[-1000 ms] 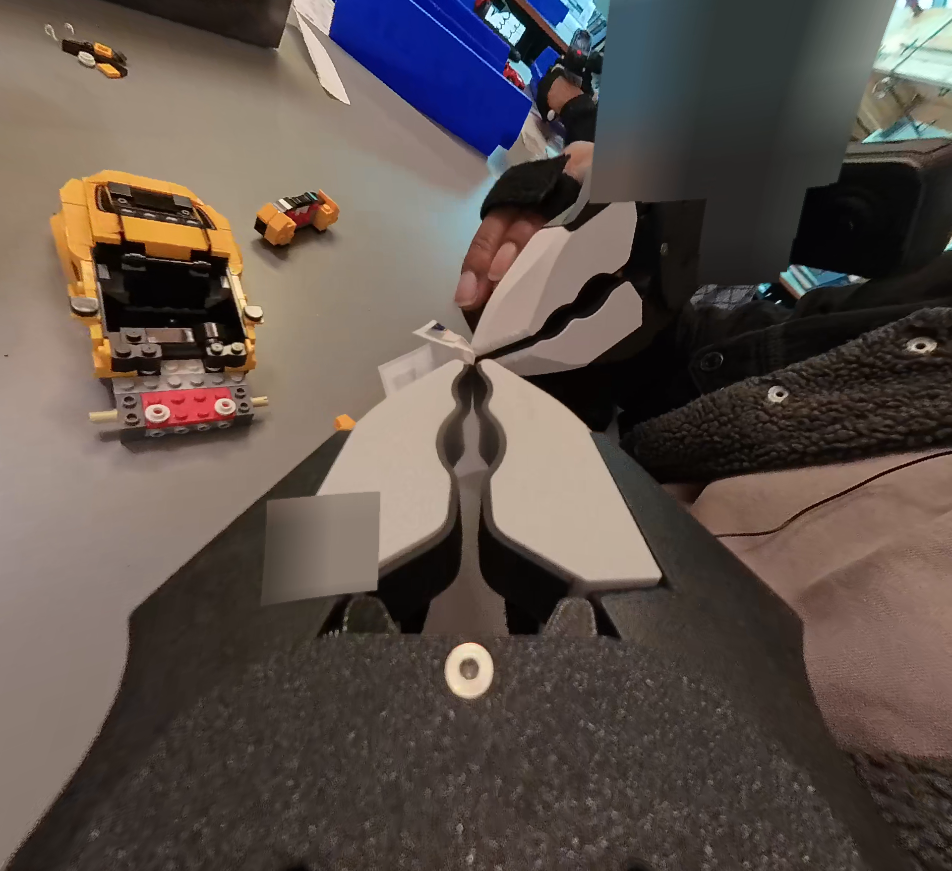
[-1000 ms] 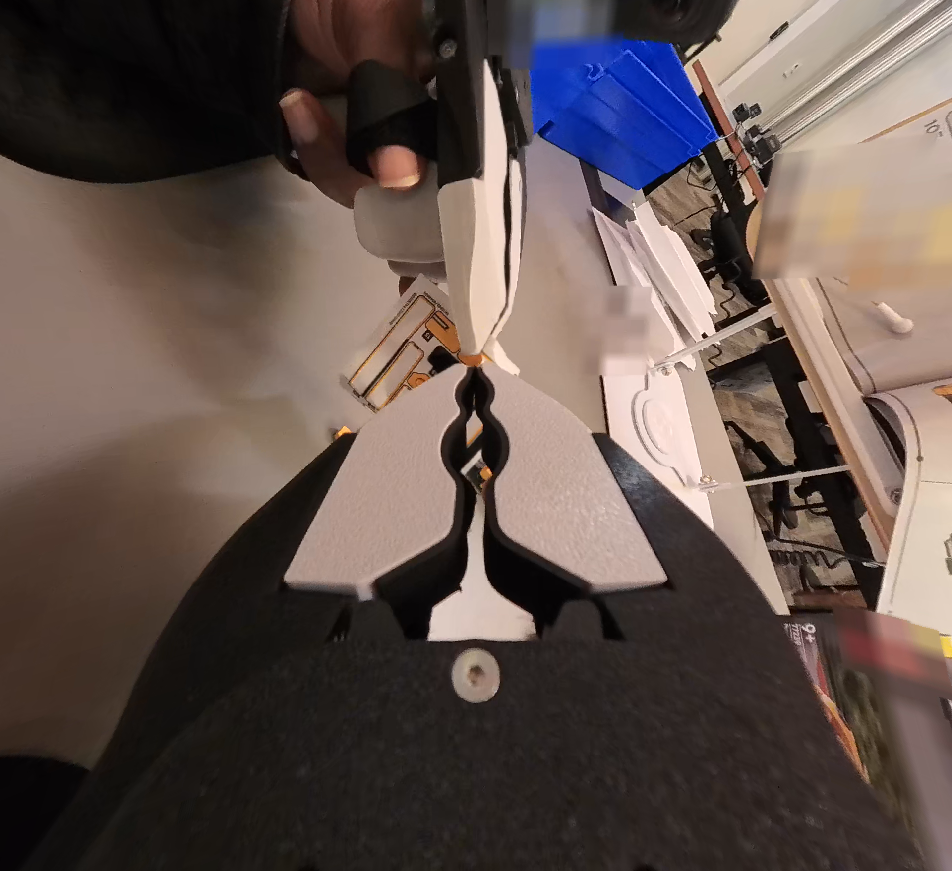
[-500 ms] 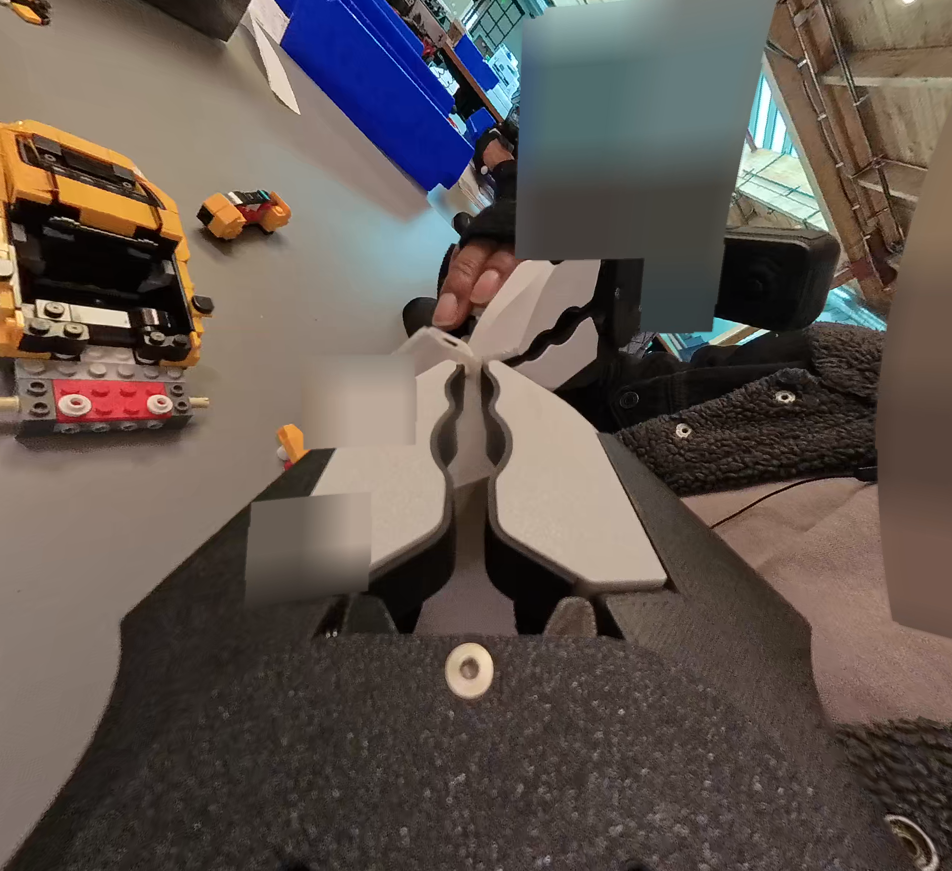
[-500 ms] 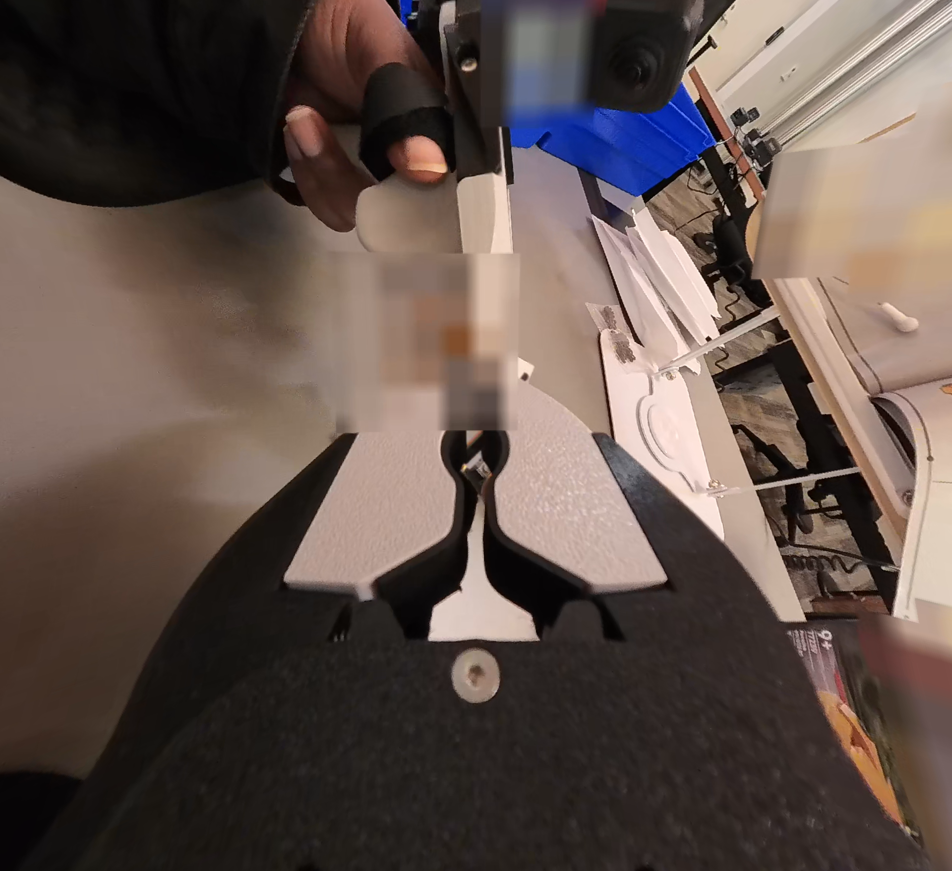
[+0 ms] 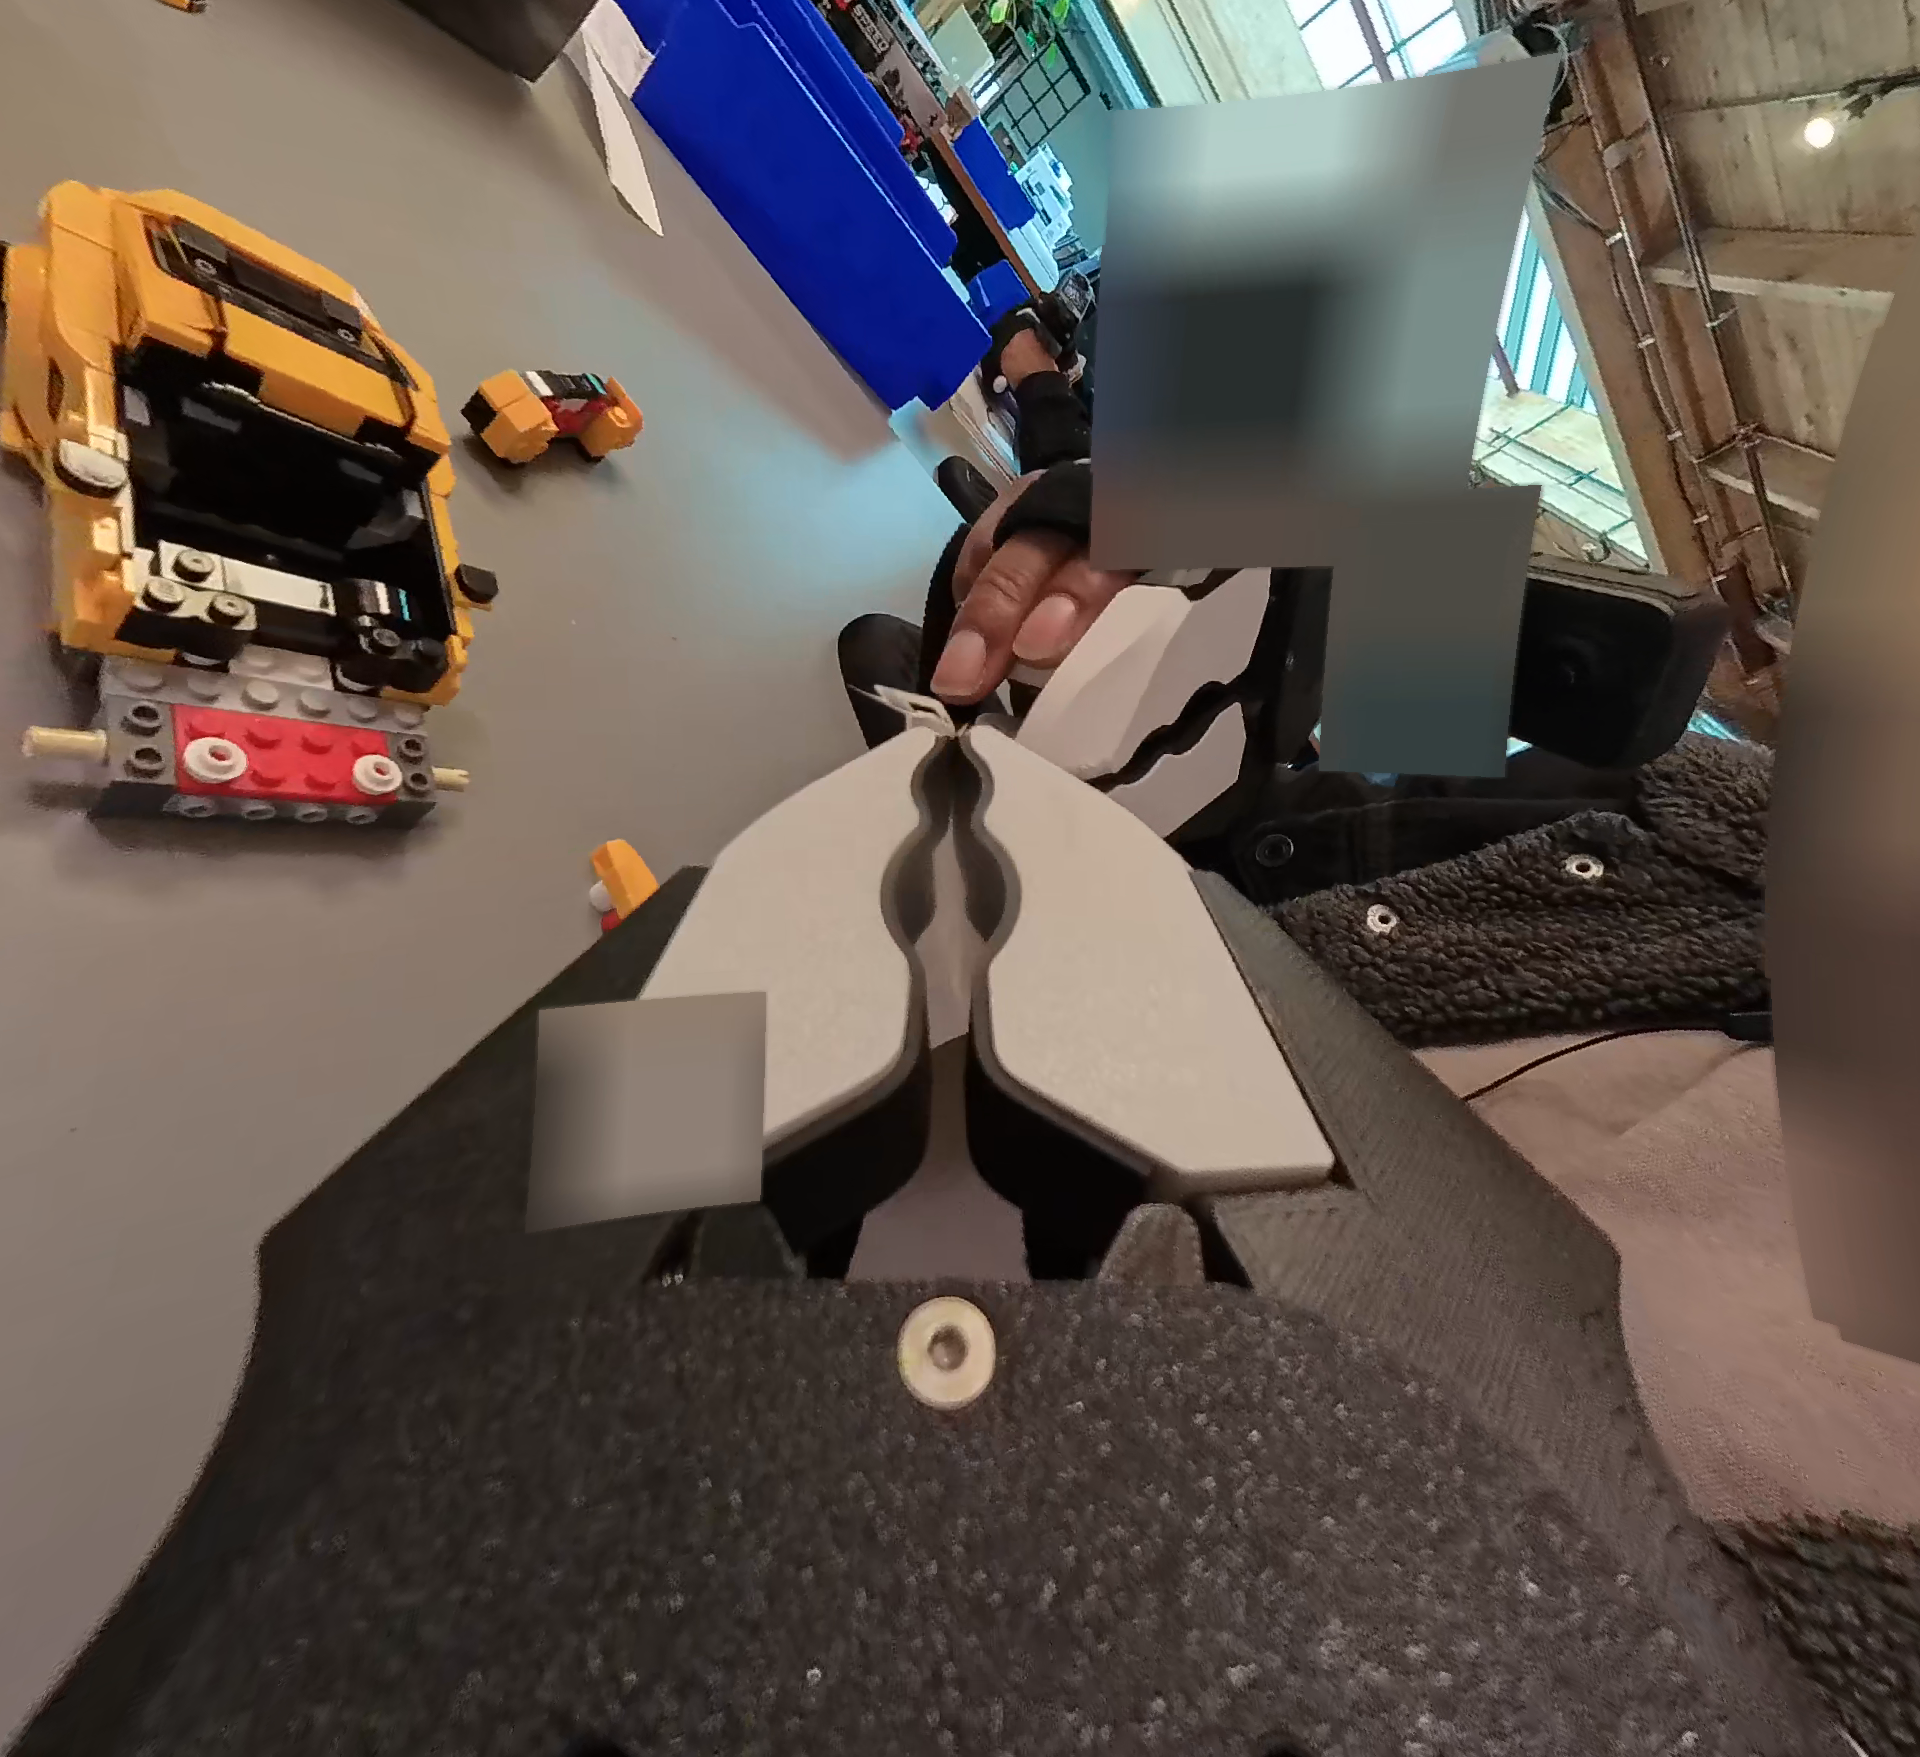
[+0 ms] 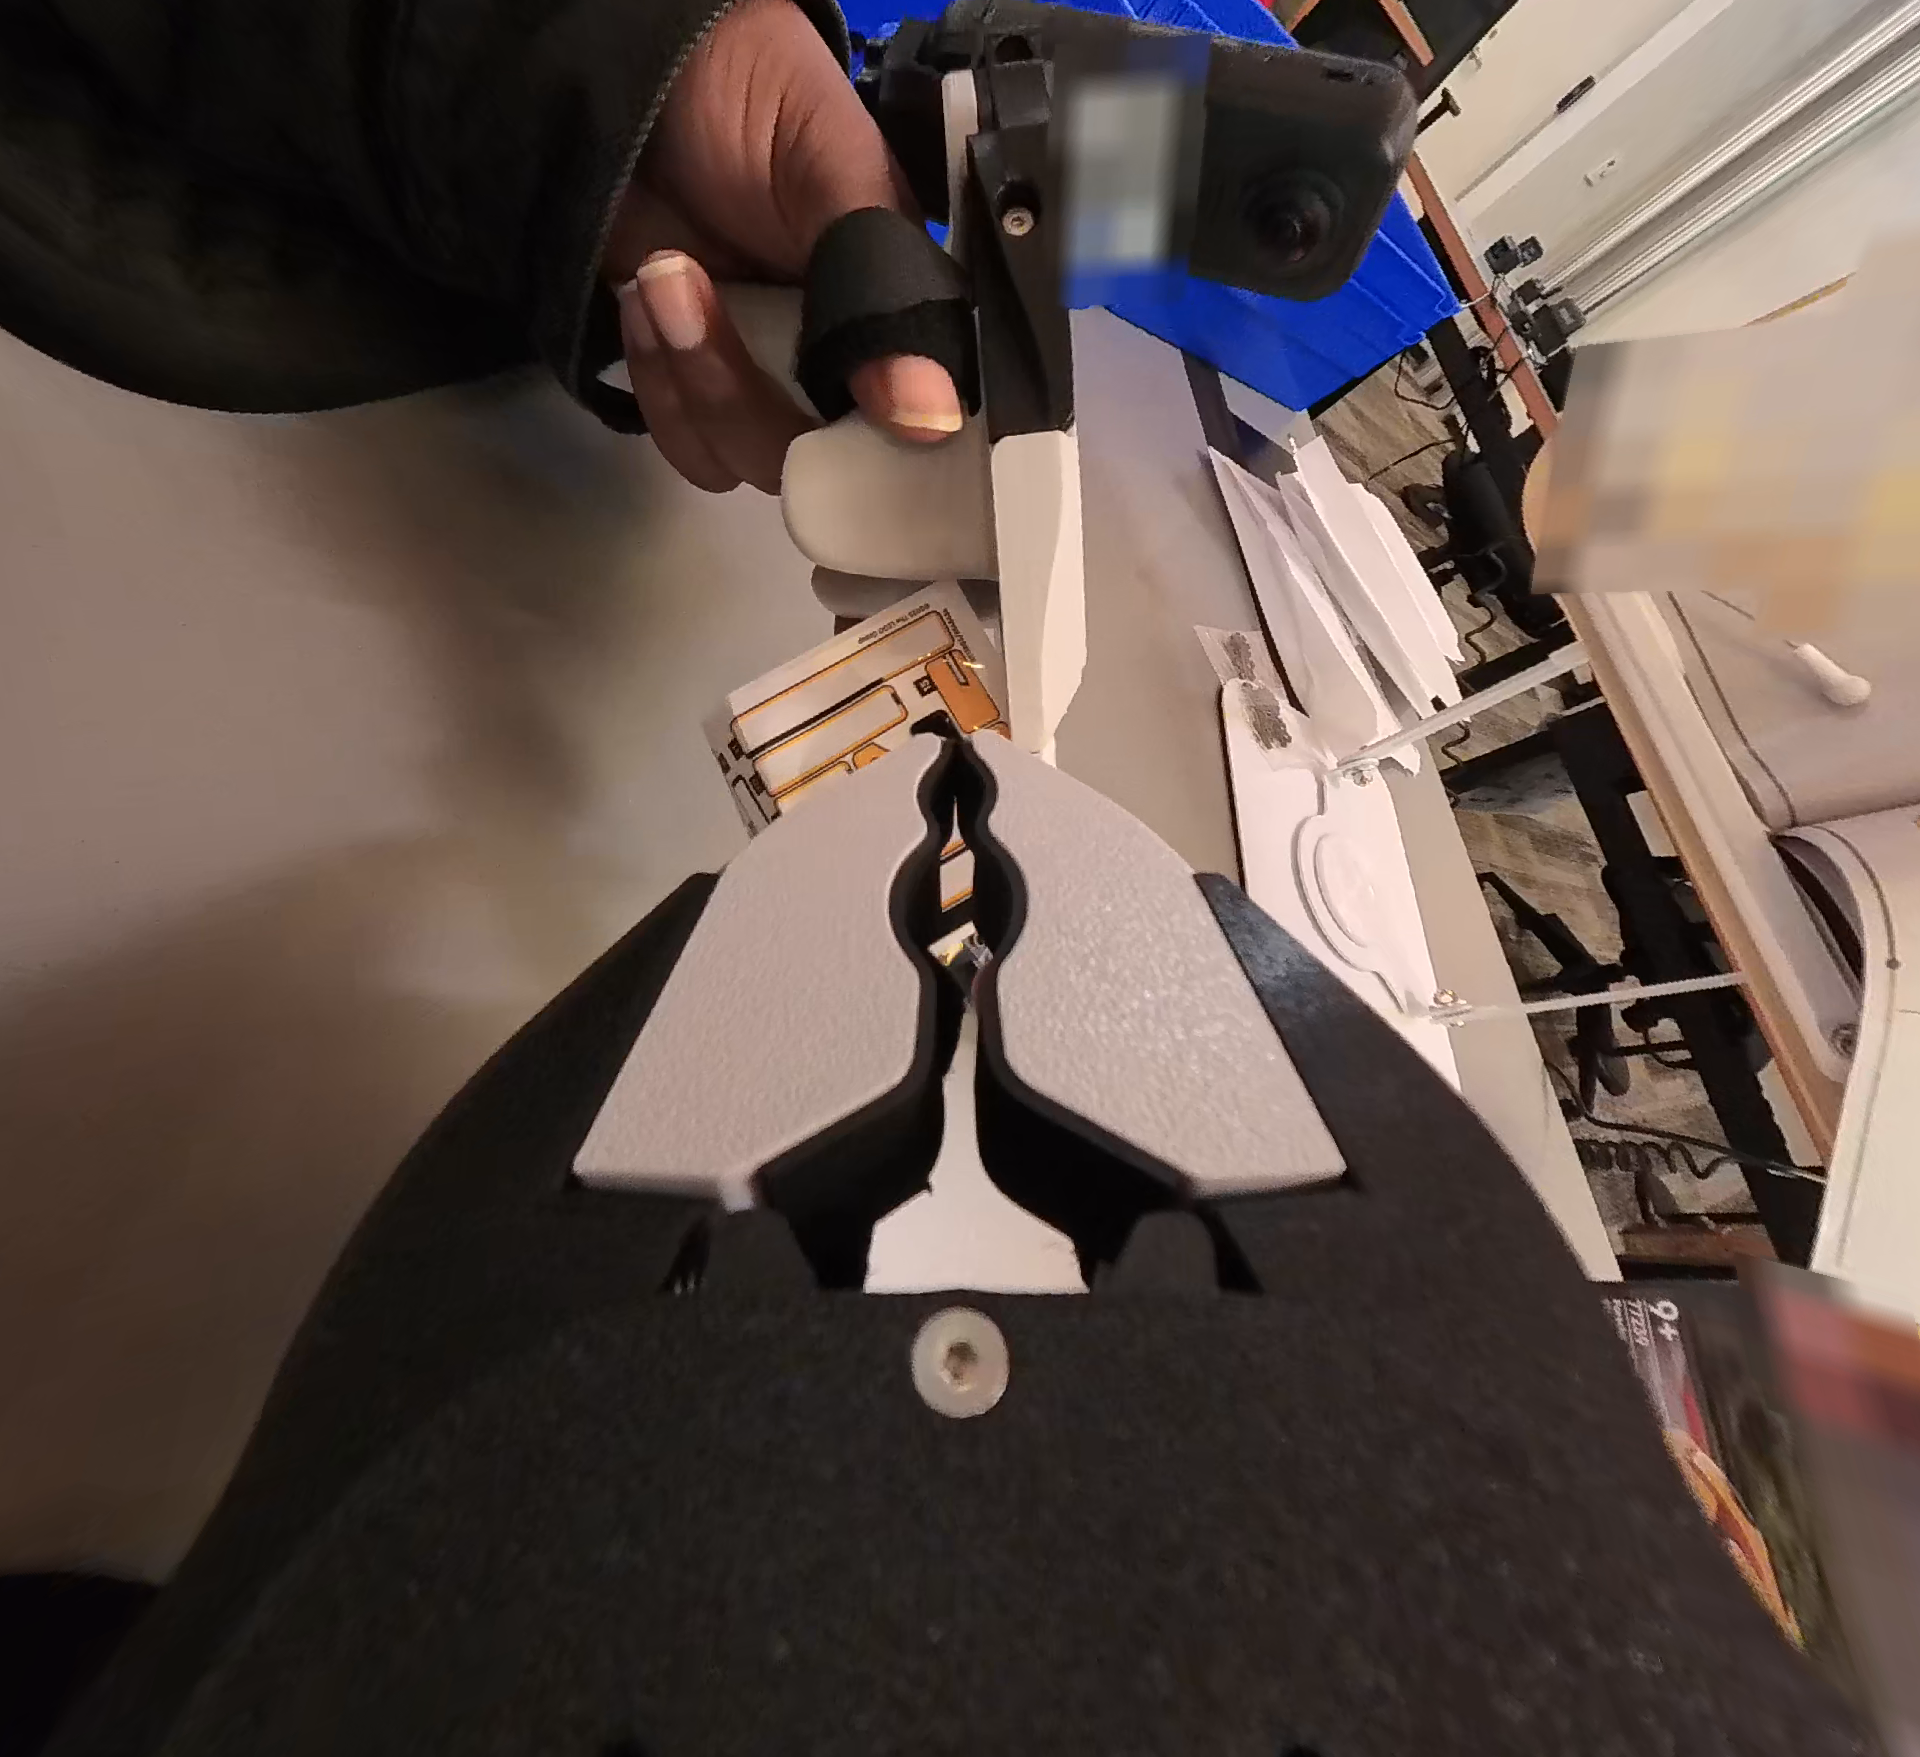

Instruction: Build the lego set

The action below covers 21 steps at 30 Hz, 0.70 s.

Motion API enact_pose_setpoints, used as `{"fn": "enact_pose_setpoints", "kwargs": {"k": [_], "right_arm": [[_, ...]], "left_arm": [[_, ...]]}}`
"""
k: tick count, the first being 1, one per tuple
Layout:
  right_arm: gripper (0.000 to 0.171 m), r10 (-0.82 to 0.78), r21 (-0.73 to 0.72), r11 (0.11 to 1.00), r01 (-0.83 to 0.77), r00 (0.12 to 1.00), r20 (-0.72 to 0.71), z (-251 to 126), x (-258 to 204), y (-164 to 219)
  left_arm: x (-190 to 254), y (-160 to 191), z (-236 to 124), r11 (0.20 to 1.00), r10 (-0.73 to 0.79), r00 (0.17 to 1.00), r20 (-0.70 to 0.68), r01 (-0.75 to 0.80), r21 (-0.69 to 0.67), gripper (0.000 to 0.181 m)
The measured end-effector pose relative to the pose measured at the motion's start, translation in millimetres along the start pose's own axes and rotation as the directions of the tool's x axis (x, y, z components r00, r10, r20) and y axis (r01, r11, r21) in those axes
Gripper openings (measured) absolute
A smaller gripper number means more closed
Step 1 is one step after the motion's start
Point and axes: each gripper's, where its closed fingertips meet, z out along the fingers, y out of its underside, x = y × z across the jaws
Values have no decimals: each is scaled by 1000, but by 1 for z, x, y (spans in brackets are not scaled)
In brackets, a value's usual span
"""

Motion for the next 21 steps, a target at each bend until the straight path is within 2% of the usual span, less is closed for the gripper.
{"fn": "enact_pose_setpoints", "kwargs": {"k": [8, 10, 11, 21], "right_arm": [[0, 94, -28, 995, -95, 995, -43, -4, 14, 7], [13, 115, -44, 992, -116, 993, -25, -3, 13, 9], [13, 119, -49, 992, -120, 993, -24, -2, 12, 10], [2, 73, -67, 995, -75, 996, -43, 0, 10, 11]], "left_arm": [[1, 0, 0, 1000, 8, 1000, -5, -8, 0, 0], [1, 0, 1, 1000, 12, 1000, -5, -12, -3, 0], [2, 1, 1, 1000, 17, 1000, -4, -17, -7, 0], [2, 2, 2, 999, 35, 999, 5, -35, -14, 0]]}}
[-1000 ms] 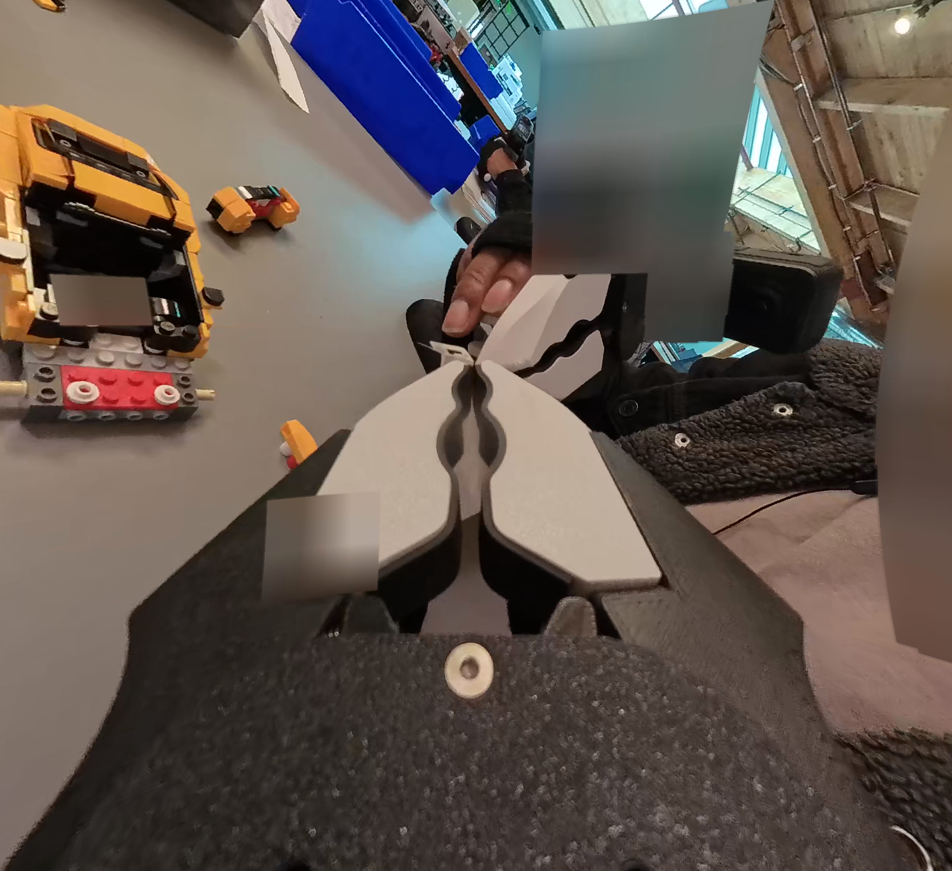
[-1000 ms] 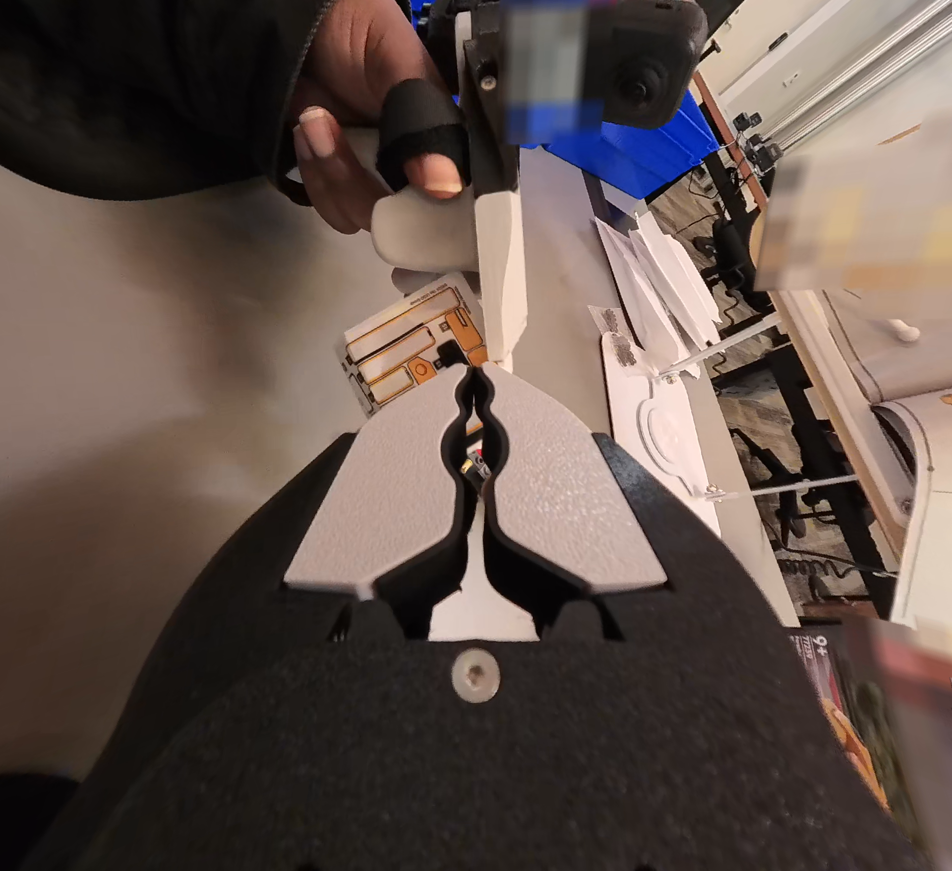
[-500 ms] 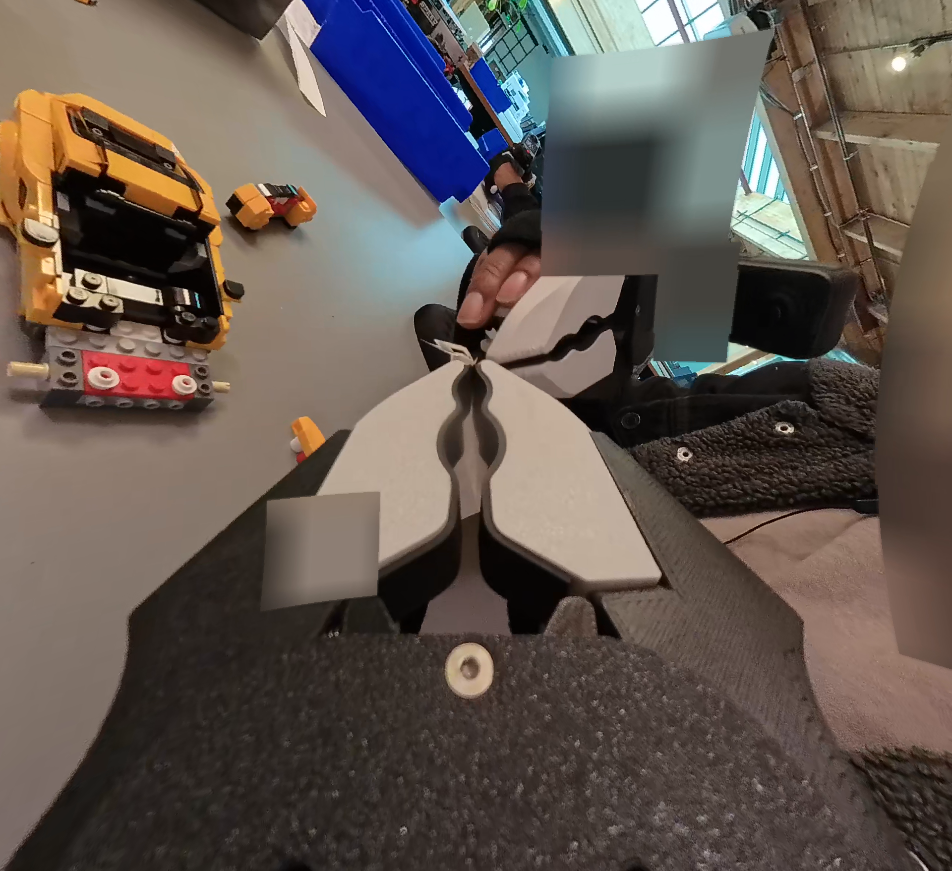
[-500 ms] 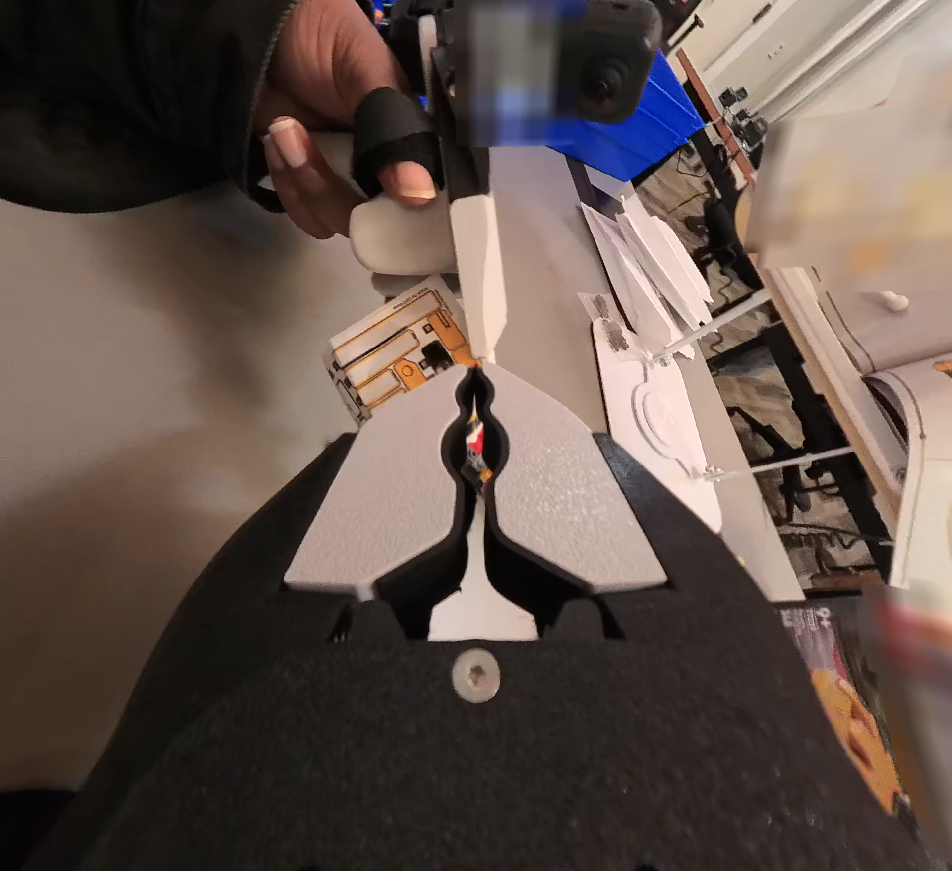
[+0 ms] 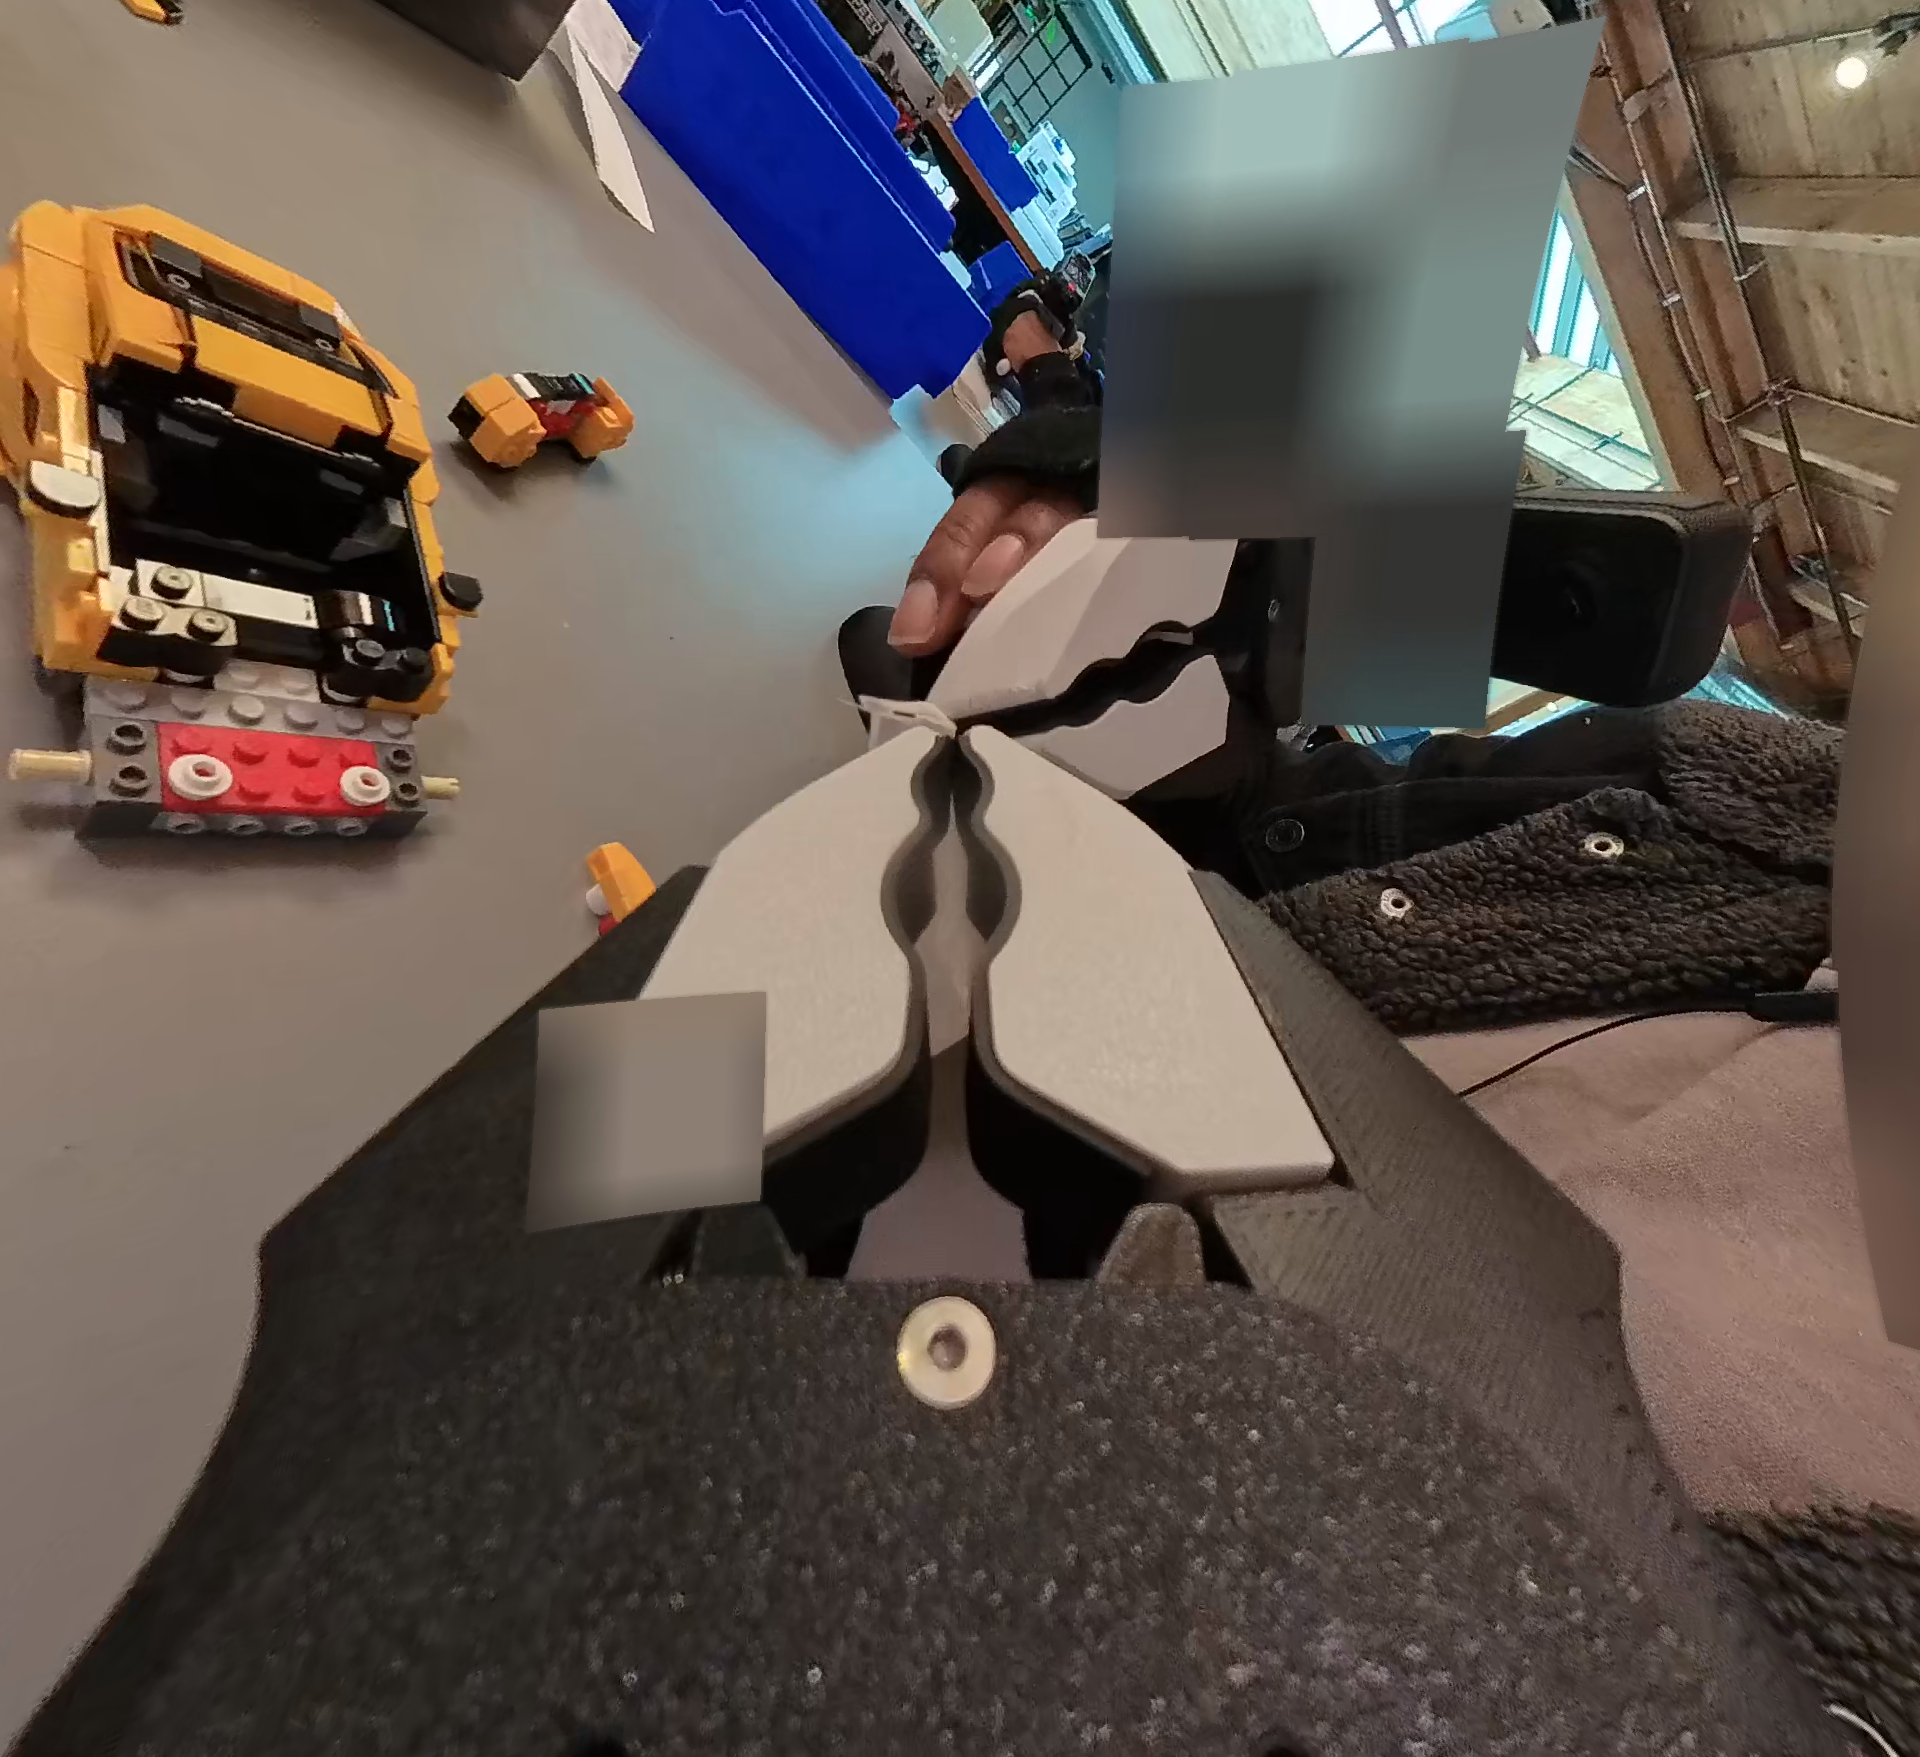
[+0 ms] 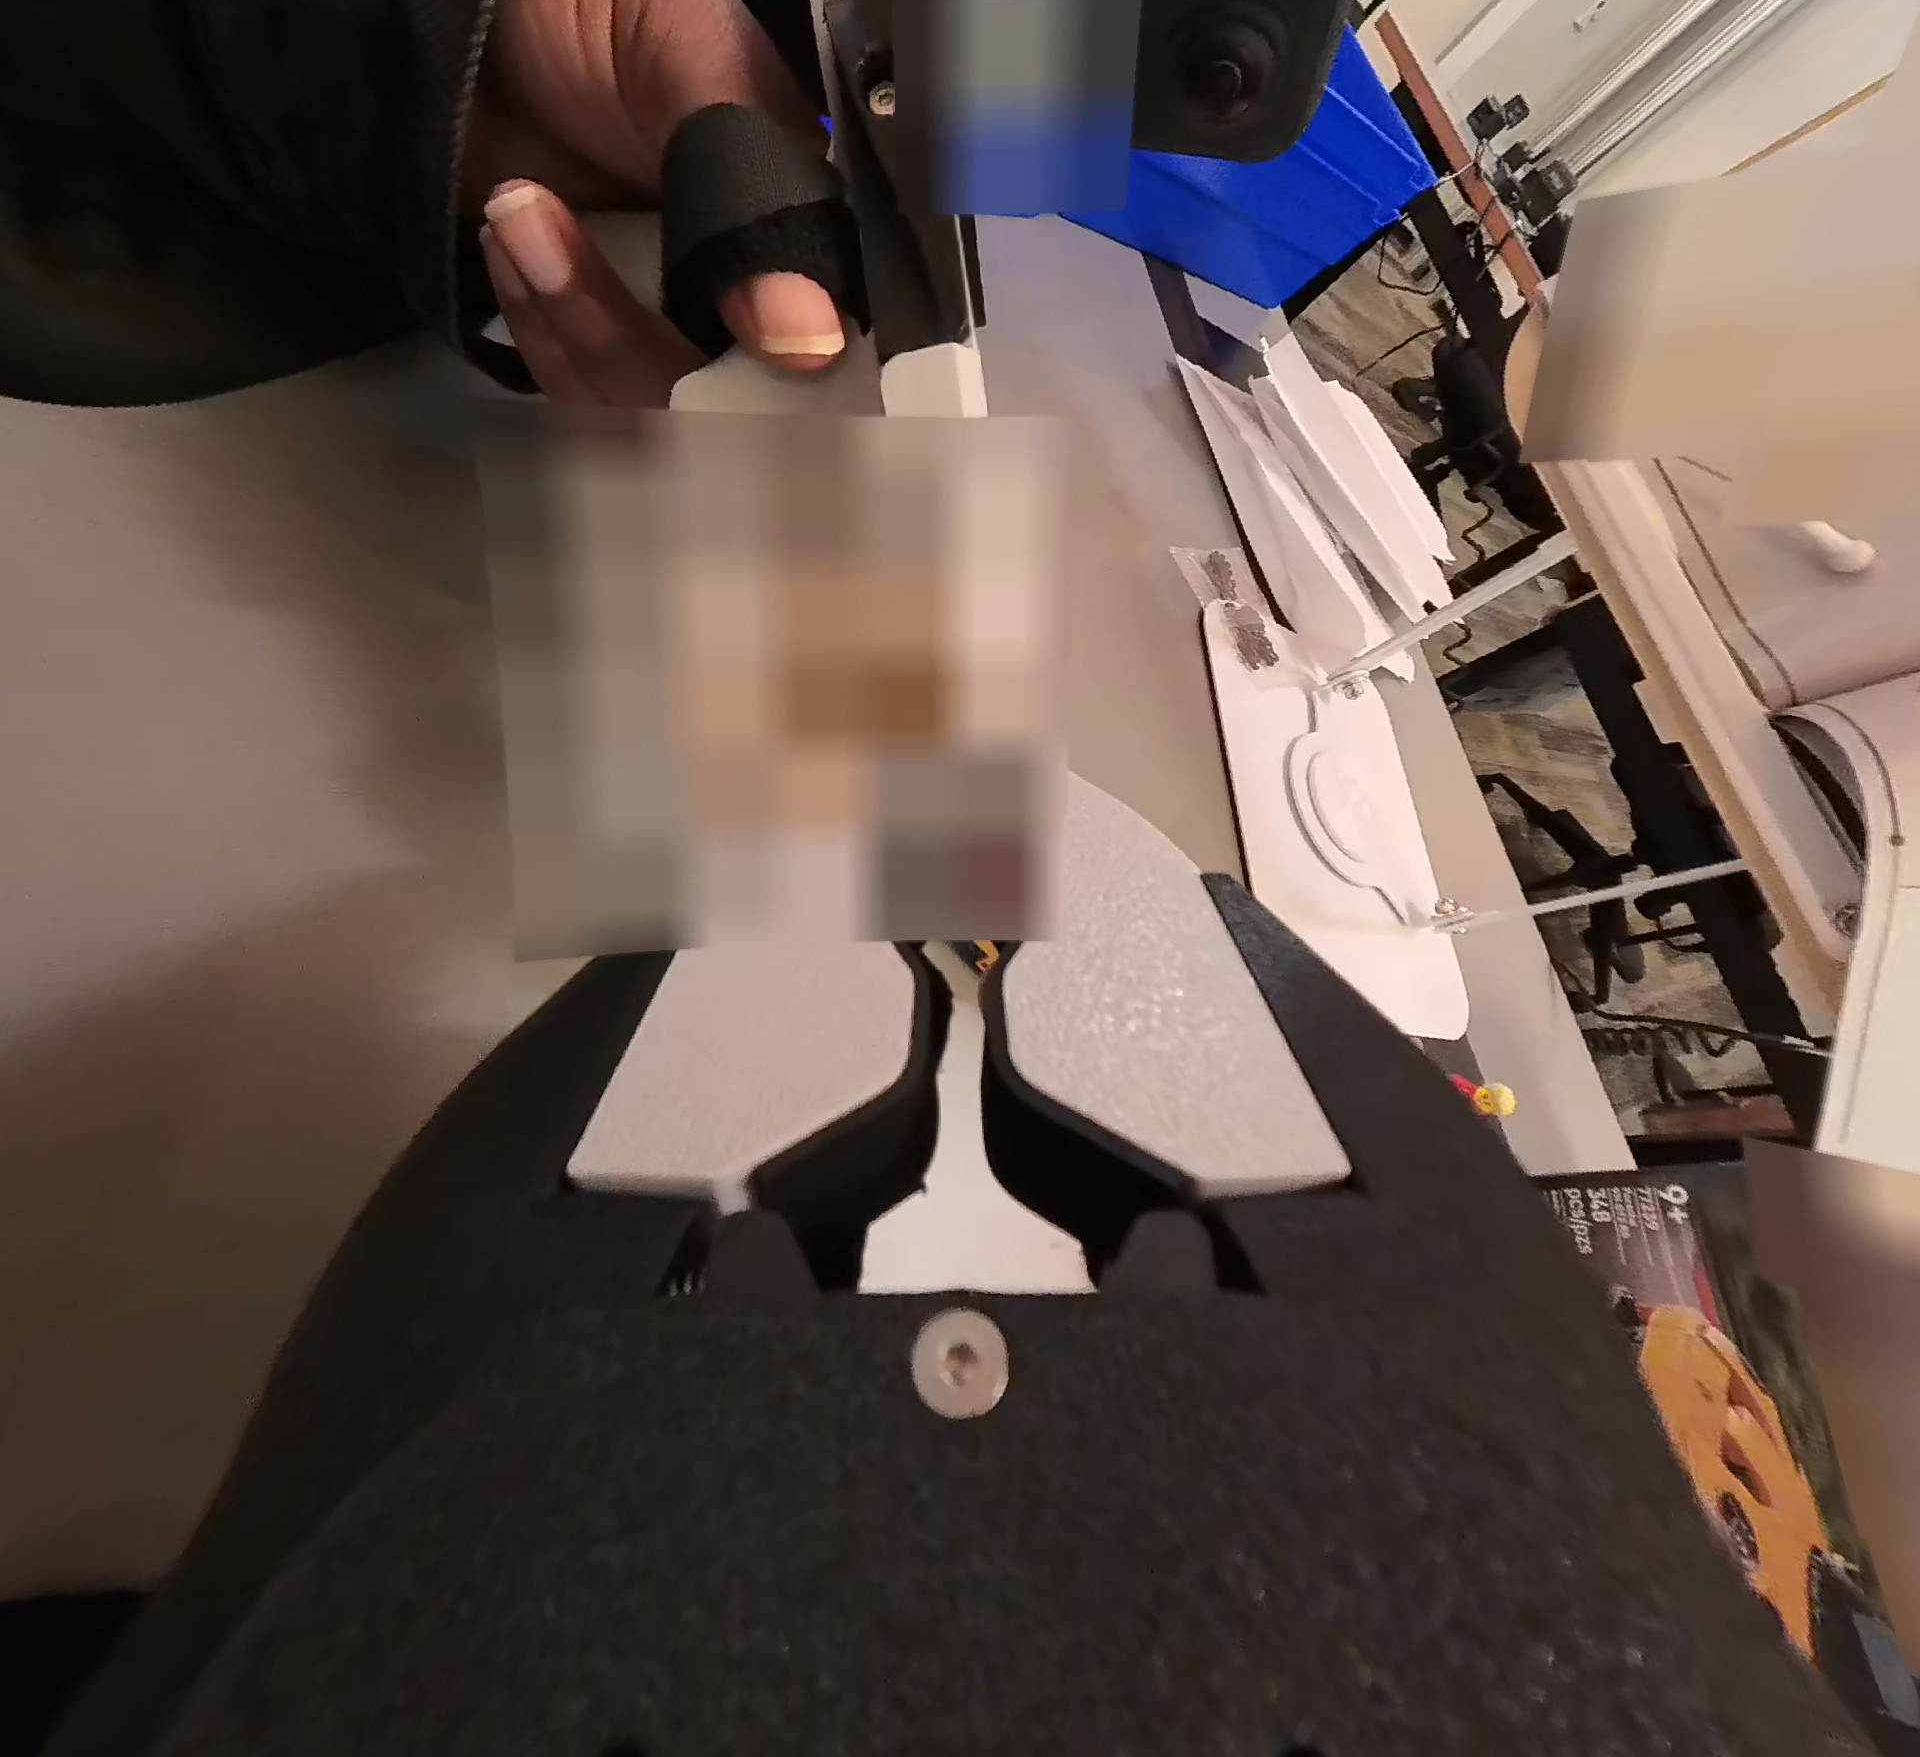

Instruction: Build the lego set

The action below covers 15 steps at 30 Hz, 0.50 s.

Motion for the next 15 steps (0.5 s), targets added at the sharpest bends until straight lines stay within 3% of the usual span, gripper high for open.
{"fn": "enact_pose_setpoints", "kwargs": {"k": [15], "right_arm": [[0, -102, -17, 995, 102, 994, -44, 4, -1, 1]], "left_arm": [[-1, -4, -2, 999, -34, 999, -13, 35, 34, 3]]}}
